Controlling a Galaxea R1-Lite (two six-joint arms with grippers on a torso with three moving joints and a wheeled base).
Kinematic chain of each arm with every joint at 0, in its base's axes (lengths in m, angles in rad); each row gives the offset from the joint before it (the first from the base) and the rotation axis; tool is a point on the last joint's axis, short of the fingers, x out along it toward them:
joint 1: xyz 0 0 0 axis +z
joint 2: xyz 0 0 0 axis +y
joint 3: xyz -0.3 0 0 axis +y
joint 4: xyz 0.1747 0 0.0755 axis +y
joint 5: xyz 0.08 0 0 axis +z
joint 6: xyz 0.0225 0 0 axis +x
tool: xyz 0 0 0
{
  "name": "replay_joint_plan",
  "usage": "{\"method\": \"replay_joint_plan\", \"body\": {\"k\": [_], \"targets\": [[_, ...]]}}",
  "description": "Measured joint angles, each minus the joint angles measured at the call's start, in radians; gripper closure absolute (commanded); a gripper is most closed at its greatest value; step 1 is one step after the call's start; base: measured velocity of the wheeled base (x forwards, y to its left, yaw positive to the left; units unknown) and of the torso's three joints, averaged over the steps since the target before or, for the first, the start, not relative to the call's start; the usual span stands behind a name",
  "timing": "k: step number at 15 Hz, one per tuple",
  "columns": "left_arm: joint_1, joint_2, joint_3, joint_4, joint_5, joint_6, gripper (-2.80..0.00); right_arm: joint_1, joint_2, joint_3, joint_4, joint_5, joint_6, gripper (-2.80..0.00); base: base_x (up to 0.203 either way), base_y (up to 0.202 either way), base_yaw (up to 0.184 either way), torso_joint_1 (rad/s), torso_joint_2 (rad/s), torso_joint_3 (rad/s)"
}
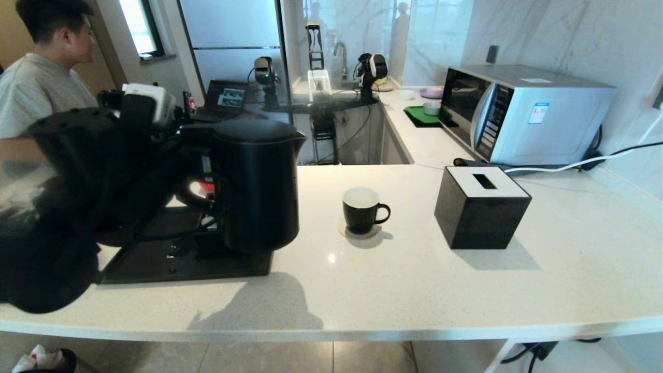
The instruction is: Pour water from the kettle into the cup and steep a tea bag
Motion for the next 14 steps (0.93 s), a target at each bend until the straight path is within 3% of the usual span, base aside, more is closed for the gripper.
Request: {"method": "replay_joint_plan", "body": {"k": [6, 10, 14], "targets": [[-0.029, 0.161, -0.16, 0.001, 0.022, 0.077, 0.0, 0.0, 0.0, 0.0, 0.0, -0.001, -0.001, 0.0, 0.0, 0.0, 0.0, 0.0, 0.0, 0.0], [-0.062, 0.239, -0.228, 0.001, 0.068, 0.095, 0.0, 0.0, 0.0, 0.0, 0.0, -0.001, 0.0, 0.0, 0.0, 0.0, 0.0, 0.0, 0.0, 0.0], [-0.081, 0.294, -0.292, 0.019, 0.068, 0.108, 0.0, 0.0, 0.0, 0.0, 0.0, 0.0, -0.001, 0.0, 0.0, 0.0, 0.0, 0.0, 0.0, 0.0]]}}
